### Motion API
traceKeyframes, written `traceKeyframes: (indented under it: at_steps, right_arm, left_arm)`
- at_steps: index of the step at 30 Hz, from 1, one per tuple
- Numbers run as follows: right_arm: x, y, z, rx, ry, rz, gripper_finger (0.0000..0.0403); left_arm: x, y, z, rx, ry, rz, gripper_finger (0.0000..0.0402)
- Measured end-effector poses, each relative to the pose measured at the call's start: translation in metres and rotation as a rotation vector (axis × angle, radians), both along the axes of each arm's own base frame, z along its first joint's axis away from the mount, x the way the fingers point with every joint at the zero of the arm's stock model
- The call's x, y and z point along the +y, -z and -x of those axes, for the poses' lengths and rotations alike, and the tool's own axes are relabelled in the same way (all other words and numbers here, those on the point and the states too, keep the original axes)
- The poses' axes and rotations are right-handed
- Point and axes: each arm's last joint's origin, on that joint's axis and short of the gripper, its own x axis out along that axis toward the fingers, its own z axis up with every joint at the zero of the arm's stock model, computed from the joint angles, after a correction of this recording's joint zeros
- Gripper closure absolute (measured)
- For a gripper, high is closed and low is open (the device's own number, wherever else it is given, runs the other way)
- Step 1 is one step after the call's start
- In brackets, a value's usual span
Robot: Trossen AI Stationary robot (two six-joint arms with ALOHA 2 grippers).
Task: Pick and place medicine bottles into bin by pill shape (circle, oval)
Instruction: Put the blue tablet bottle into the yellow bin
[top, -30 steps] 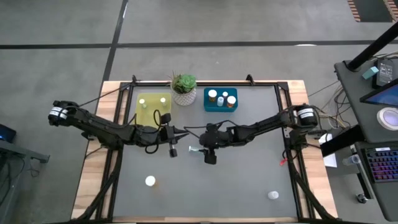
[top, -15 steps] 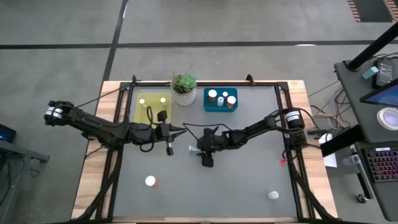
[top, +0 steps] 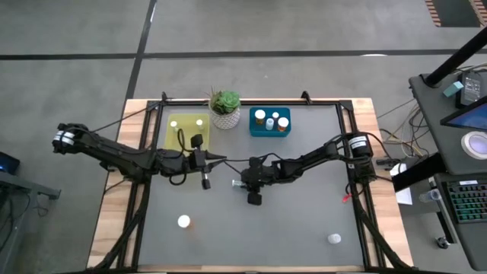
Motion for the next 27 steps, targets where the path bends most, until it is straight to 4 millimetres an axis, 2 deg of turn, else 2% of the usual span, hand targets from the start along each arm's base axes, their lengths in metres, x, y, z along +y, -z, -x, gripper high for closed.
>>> traceKeyframes:
  at_steps: [5,10,14,19,23,27]
  right_arm:
    - [0.000,-0.023,0.002,-0.059,-0.030,0.034,0.0296]
    - [-0.001,-0.042,0.011,-0.157,-0.055,0.061,0.0303]
    - [0.002,-0.062,0.021,-0.381,-0.076,0.079,0.0311]
    - [0.003,-0.076,0.030,-0.644,-0.091,0.113,0.0309]
    - [0.003,-0.082,0.032,-0.738,-0.090,0.127,0.0308]
    - [0.003,-0.081,0.032,-0.739,-0.091,0.130,0.0308]
  left_arm:
    - [0.000,-0.011,0.011,-0.034,0.027,0.017,0.0392]
    - [-0.001,-0.015,0.024,-0.067,0.081,0.029,0.0392]
    - [-0.001,-0.008,0.032,-0.105,0.089,0.058,0.0391]
    - [-0.001,-0.001,0.034,-0.168,0.097,0.076,0.0389]
    - [-0.002,0.004,0.032,-0.195,0.138,0.085,0.0370]
    - [-0.004,0.006,0.027,-0.199,0.162,0.125,0.0325]
